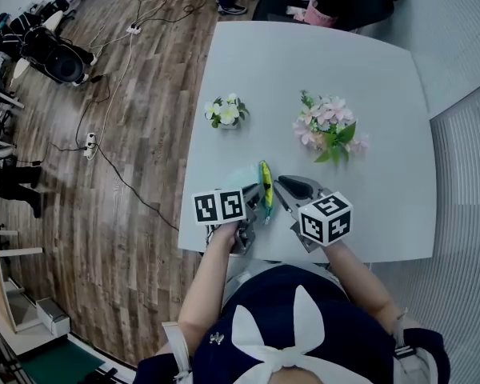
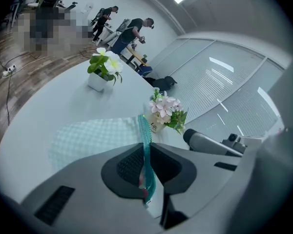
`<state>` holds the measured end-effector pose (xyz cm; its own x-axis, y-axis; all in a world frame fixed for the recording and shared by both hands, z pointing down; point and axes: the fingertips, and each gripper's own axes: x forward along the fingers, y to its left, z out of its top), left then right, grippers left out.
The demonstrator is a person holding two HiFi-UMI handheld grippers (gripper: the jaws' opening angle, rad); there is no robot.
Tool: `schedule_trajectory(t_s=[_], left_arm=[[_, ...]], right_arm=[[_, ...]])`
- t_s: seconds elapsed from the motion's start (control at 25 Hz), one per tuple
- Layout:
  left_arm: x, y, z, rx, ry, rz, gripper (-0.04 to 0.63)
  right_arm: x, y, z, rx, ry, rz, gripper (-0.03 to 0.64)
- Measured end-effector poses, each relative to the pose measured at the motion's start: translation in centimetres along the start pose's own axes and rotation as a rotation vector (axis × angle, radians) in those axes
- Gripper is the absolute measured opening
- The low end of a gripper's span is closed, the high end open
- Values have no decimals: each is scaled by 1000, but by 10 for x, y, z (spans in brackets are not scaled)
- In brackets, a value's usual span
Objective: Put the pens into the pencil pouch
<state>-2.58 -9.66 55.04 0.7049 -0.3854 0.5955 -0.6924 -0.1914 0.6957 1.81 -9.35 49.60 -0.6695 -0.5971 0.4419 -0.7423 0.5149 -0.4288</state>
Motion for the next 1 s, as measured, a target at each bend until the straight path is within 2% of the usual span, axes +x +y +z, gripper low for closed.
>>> schedule_trajectory(t_s=[0.44,1.0], left_arm=[[53,21,-33,-36,117,88,54],[85,41,-64,46,249,199,54]], right_arm=[[-31,-23,-13,49,-14,-94,60],[-48,-30,-29,82,-15,-158,58]])
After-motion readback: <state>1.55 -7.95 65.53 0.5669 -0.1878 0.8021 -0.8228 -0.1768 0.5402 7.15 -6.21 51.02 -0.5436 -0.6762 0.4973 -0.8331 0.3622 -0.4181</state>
